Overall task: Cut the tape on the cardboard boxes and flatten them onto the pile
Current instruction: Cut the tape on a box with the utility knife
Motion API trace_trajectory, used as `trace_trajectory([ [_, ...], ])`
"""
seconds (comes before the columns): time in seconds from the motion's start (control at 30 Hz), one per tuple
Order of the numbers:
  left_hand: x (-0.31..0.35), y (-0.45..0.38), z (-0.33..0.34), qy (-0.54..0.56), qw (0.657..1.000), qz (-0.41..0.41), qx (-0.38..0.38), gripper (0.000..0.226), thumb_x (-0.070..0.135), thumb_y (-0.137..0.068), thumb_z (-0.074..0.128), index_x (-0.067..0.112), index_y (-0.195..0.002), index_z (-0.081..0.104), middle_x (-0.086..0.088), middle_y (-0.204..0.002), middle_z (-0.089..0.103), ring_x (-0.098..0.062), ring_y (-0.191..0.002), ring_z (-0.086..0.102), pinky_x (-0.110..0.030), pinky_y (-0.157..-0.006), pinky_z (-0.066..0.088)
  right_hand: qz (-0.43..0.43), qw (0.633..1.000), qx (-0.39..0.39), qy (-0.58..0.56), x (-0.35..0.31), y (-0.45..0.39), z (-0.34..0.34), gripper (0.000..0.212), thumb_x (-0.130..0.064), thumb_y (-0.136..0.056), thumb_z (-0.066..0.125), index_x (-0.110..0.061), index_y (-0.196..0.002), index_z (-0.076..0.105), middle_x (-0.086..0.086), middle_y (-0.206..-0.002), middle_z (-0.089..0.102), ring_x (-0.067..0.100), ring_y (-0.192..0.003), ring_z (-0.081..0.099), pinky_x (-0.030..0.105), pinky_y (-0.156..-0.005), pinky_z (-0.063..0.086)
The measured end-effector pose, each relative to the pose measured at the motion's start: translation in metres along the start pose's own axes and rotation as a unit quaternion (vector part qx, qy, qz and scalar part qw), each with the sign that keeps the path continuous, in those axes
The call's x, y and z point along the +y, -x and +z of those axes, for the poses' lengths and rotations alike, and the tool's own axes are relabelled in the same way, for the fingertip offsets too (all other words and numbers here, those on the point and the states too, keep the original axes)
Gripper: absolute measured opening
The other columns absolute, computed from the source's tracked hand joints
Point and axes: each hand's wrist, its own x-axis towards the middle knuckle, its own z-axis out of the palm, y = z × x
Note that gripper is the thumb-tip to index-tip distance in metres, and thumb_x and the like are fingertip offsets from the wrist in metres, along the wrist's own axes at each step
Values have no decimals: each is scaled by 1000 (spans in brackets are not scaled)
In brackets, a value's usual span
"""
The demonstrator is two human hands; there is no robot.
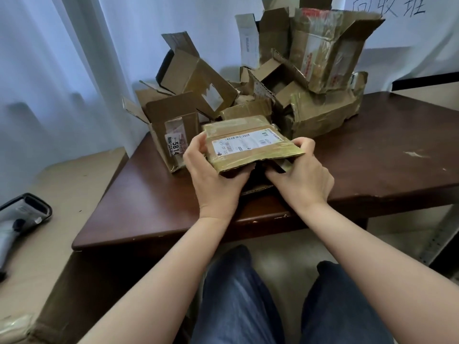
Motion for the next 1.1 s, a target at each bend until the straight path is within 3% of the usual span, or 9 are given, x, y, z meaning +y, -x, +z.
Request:
trace_trajectory([
  [0.1,0,4,5,13,999,-36,-12,97,32,-58,90,12,-136,35,5,-128,38,-5,-116,42,-4,-95,33,-42,999,1,-12,4,7,-6,68,-51,-71,69,-25,-124,37,1,-111,66,34,-100,63,32,-70,34],
  [0.3,-10,-3,-19,-31,995,-23,-92,74,17,-65,80,18,-126,38,3,-120,54,-14,-114,52,-26,-96,45,-195,981,-4,-16,26,15,-25,67,-37,-77,69,-24,-137,43,1,-105,70,30,-93,66,33,-72,44],
  [0.57,-16,-16,-59,-87,972,30,-214,53,11,-71,59,17,-122,45,5,-116,58,-9,-100,53,-8,-82,41,-272,953,-46,-130,57,6,-35,52,-51,-84,57,-20,-125,59,-10,-98,70,14,-91,69,33,-75,56],
  [0.7,-18,-20,-70,-98,969,48,-221,51,7,-72,56,11,-122,47,4,-114,58,-1,-94,50,0,-75,34,-198,961,-18,-194,57,-6,-38,36,-45,-90,49,-17,-101,69,-4,-87,72,7,-86,66,17,-73,48],
  [0.8,-18,-21,-78,-90,968,55,-230,52,12,-70,53,11,-122,47,5,-114,58,2,-96,51,-1,-75,36,-110,979,-45,-164,41,-14,-38,29,-37,-94,53,-16,-88,72,-3,-84,72,13,-87,63,24,-71,41],
  [0.87,-18,-19,-84,-89,966,64,-232,52,11,-70,53,12,-122,48,5,-115,59,0,-97,54,-3,-76,38,-72,979,-89,-171,28,-17,-37,37,-44,-94,53,-14,-81,72,-3,-81,71,14,-83,62,27,-69,41],
  [0.97,-18,-15,-93,-90,959,90,-252,55,8,-71,54,12,-126,49,4,-124,59,-9,-110,58,-10,-88,43,-4,964,-163,-210,12,-23,-30,60,-61,-88,52,-8,-59,56,-11,-51,56,12,-49,48,30,-52,34],
  [1.03,-16,-11,-92,-92,948,103,-288,60,6,-71,54,11,-131,48,-2,-138,53,-14,-132,47,-22,-106,40,37,946,-205,-249,4,-26,-26,80,-71,-77,55,9,-74,61,4,-56,53,13,-44,41,28,-48,31],
  [1.1,-11,-9,-87,-89,933,112,-330,64,9,-71,52,9,-135,47,-6,-145,47,-13,-140,36,-32,-114,33,77,929,-221,-288,1,-29,-26,81,-67,-73,64,12,-94,65,14,-78,69,18,-59,59,31,-58,44],
])
